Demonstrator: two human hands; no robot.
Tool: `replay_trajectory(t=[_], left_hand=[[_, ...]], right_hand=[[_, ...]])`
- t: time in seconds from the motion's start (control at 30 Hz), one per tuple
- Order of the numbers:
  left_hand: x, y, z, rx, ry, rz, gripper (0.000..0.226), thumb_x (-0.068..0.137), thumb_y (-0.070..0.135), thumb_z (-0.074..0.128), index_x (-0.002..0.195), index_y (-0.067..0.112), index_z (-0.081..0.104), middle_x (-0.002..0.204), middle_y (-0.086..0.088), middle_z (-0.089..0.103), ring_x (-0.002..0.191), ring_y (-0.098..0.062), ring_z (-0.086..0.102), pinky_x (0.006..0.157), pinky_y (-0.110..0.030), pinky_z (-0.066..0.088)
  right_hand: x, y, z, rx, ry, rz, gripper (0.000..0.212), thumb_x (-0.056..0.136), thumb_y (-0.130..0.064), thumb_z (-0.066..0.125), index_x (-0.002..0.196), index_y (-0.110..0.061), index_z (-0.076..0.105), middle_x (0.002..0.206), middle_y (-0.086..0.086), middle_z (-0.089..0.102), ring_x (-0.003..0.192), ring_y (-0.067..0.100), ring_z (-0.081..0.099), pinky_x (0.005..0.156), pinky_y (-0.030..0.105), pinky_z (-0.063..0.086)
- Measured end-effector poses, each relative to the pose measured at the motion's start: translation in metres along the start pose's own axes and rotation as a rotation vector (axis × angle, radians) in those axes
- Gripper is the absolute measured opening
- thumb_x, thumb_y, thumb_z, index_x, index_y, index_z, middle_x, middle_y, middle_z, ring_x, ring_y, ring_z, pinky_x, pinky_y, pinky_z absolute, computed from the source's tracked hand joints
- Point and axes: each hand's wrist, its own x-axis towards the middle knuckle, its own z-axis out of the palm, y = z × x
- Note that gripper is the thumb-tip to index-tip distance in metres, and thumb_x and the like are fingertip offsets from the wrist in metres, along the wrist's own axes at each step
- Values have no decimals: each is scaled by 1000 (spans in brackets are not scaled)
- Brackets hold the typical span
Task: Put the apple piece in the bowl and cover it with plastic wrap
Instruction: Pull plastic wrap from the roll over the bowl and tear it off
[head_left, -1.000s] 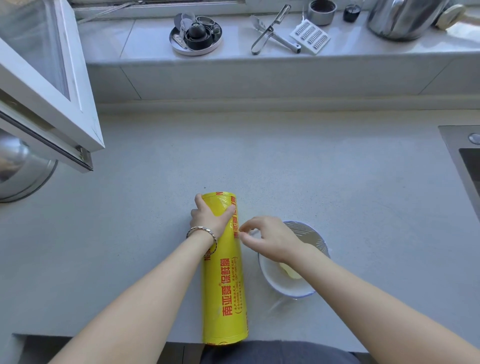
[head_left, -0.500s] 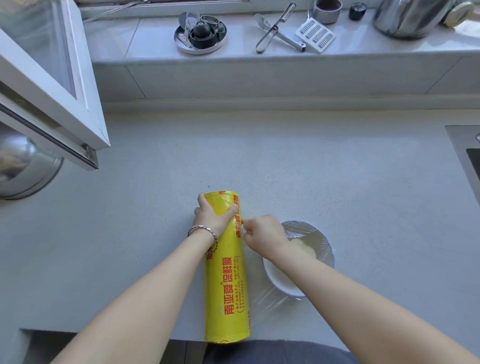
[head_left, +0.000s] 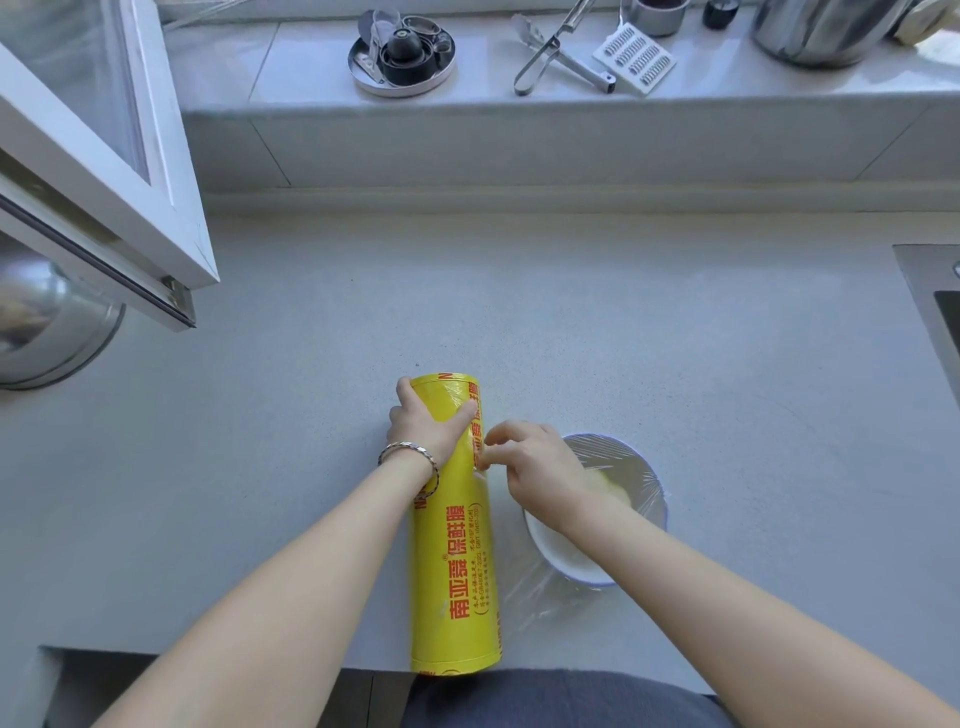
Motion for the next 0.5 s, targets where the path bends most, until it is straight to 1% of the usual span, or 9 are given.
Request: replay_trajectory(t=[0.07,0.1,0.17,0.2,0.23,0.3,0.37,0.43,0.5], left_hand=[[0,-1,0,-5,-4,5,92,78,51,61,143,15,5,141,-21,35,125,-39,43,101,-47,38],[1,-2,0,-11,-5,6,93,78,51,61,143,15,5,141,-21,35,125,-39,43,101,-47,39],[1,-2,0,-21,1,6,93,78,51,61,143,16,5,141,-21,36,125,-39,43,102,-48,39],[0,-2,1,-26,6,4,93,78,51,61,144,16,5,141,-22,36,125,-39,43,102,-48,39],[-1,-1,2,-31,12,3,94,78,51,61,144,16,5,141,-22,35,125,-39,42,102,-47,38],[-5,-1,3,-63,30,6,96,76,51,63,145,18,4,142,-21,33,128,-38,40,102,-46,36],[-11,-2,3,-125,54,14,103,72,50,69,145,18,4,145,-20,28,130,-37,37,103,-46,35],[-19,-8,4,-90,58,4,112,65,49,75,145,18,3,143,-19,27,129,-37,38,104,-45,35],[-29,-20,10,-21,29,-17,113,61,50,77,143,17,7,140,-19,33,125,-37,43,103,-45,39]], right_hand=[[-7,3,0,-25,-27,-69,41,66,-3,38,69,-19,75,96,7,72,87,28,67,80,43,49],[-11,3,-2,-20,-49,-90,43,68,-5,35,73,-19,76,97,5,72,89,26,66,84,43,48],[-21,2,-9,-24,-46,-87,44,76,-16,32,92,-19,73,110,1,68,106,21,57,102,34,32],[-24,1,-10,-3,-54,-52,44,78,-24,33,99,-18,71,115,-1,65,111,17,52,106,28,26],[-25,0,-8,-19,-62,-29,43,79,-32,36,102,-17,69,116,-2,64,113,15,50,108,26,23],[-21,-6,-2,-106,-79,18,42,82,-49,46,98,-16,68,116,0,64,113,17,51,110,31,22],[-14,-10,5,-176,-96,53,45,79,-57,52,90,-16,67,111,1,66,110,19,53,110,34,22],[-8,-10,8,-179,-113,70,40,82,-52,52,86,-15,66,107,2,67,107,21,55,108,35,22],[-8,-9,6,-150,-105,66,29,86,-41,51,81,-16,64,104,4,68,103,21,57,106,35,24]])
